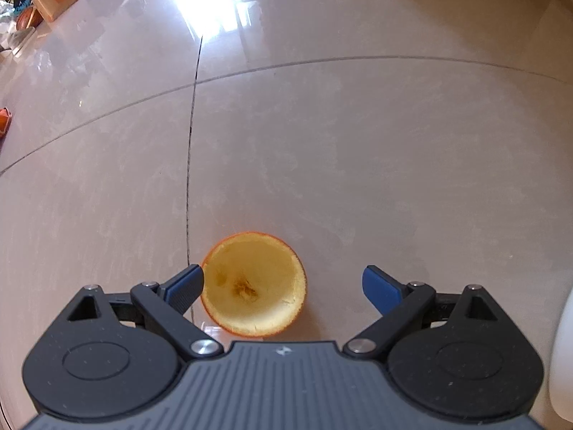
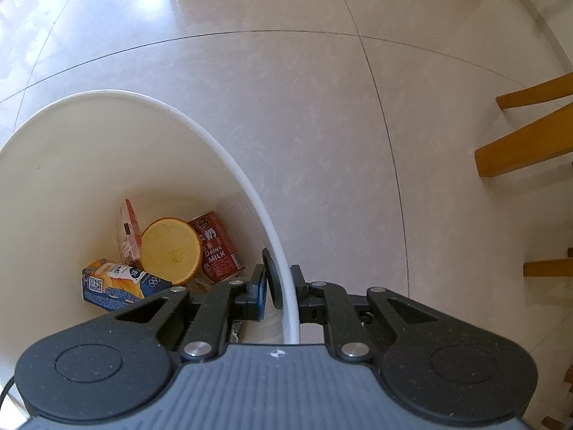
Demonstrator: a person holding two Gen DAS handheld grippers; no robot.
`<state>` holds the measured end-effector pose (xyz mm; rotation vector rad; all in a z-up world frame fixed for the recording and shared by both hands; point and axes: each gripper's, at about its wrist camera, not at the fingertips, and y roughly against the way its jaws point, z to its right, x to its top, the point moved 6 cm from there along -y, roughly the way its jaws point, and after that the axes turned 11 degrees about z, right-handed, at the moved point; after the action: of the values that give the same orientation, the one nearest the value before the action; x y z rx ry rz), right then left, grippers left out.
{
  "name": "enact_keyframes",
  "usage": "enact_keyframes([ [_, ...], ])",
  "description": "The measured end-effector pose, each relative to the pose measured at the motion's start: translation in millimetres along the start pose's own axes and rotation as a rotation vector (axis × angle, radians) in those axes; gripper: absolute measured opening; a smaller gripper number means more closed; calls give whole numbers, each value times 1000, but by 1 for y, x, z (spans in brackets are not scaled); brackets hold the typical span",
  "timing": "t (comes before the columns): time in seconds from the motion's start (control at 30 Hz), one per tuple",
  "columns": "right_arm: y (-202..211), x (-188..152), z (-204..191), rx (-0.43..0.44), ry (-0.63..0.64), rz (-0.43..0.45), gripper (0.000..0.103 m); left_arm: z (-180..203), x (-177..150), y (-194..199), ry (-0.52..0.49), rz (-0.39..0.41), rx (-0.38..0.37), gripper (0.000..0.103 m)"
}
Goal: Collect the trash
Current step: 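Reach the left tool to the orange peel half and grasp it, then carry the orange peel over the bin and open the left tool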
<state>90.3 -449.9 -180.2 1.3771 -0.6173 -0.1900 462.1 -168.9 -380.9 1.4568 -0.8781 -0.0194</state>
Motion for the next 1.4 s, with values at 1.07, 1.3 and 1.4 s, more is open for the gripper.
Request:
enact_keyframes([
  [1.07,-1,1,-2,-12,5,2,16,-12,-14,-39,-46,-10,90,77],
  [1.3,0,1,-3,-15,10,4,17,-17,-15,-32,8,-13,78,69],
  [1.4,-1,1,-3,-16,11,7,17,-17,-14,-24,11,-11,75,68],
])
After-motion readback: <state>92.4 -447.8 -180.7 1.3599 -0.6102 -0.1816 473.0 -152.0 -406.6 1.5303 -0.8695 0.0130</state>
